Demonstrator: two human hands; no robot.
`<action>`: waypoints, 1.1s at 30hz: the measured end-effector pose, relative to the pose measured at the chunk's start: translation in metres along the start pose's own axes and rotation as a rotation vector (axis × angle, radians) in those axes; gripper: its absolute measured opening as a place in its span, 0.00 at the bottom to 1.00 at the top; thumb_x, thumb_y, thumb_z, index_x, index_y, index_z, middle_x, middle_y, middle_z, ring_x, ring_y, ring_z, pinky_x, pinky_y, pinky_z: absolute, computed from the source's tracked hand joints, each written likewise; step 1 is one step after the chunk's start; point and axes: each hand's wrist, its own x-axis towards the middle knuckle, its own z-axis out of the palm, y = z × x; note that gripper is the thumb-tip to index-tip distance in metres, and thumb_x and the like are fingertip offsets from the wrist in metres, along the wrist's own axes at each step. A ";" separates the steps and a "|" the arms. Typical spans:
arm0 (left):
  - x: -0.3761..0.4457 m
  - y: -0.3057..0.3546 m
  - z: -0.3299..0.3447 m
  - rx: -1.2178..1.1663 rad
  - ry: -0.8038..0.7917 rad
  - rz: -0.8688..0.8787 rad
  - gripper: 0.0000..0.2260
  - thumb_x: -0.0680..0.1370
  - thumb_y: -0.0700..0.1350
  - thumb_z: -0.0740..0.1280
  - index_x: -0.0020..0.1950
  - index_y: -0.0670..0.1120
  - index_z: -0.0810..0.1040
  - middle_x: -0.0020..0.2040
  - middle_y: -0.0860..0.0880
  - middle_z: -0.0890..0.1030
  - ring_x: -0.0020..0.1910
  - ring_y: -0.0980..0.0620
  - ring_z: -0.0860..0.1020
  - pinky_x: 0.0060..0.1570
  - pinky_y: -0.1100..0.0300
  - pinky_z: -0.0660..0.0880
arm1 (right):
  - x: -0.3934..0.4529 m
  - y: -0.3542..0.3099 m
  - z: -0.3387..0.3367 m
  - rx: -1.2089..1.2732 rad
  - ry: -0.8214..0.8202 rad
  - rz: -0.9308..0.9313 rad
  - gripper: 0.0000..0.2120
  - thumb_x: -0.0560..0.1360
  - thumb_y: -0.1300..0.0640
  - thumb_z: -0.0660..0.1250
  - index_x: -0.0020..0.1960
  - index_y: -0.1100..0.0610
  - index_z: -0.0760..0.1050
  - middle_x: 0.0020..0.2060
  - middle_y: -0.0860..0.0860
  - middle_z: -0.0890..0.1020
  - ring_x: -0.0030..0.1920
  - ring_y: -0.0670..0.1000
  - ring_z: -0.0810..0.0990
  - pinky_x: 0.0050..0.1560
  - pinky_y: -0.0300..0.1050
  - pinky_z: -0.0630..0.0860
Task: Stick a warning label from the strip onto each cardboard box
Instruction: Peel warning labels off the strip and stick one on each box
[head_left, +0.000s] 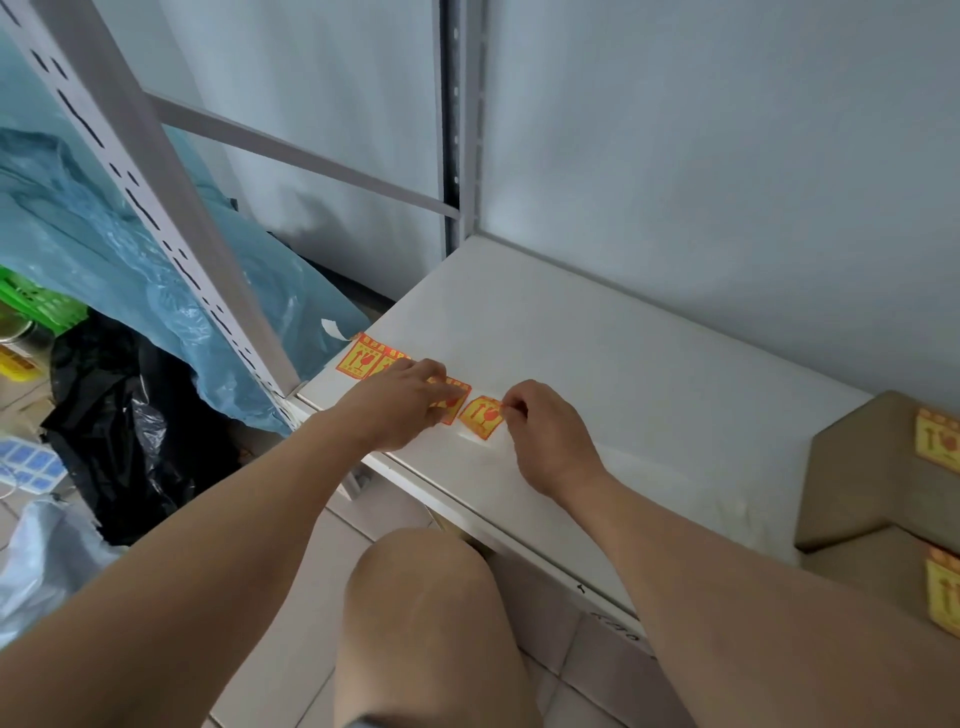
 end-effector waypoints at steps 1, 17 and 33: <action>0.000 0.002 -0.002 0.006 -0.012 -0.005 0.21 0.81 0.52 0.61 0.74 0.59 0.64 0.71 0.51 0.67 0.68 0.48 0.66 0.66 0.50 0.66 | -0.002 0.001 -0.005 0.009 0.017 0.014 0.05 0.80 0.58 0.58 0.48 0.56 0.72 0.48 0.52 0.77 0.46 0.52 0.74 0.46 0.44 0.71; -0.020 0.148 -0.074 0.222 0.327 0.357 0.22 0.78 0.57 0.50 0.56 0.49 0.80 0.51 0.49 0.81 0.47 0.45 0.80 0.43 0.52 0.77 | -0.104 0.053 -0.167 -0.205 -0.063 0.015 0.04 0.77 0.55 0.60 0.46 0.53 0.73 0.42 0.47 0.77 0.43 0.50 0.75 0.42 0.43 0.71; -0.020 0.354 -0.086 0.123 0.349 0.661 0.17 0.79 0.56 0.55 0.59 0.51 0.78 0.56 0.51 0.80 0.50 0.49 0.79 0.45 0.54 0.76 | -0.251 0.156 -0.289 -0.162 -0.011 0.178 0.04 0.78 0.51 0.63 0.47 0.50 0.72 0.42 0.45 0.77 0.42 0.44 0.76 0.39 0.36 0.70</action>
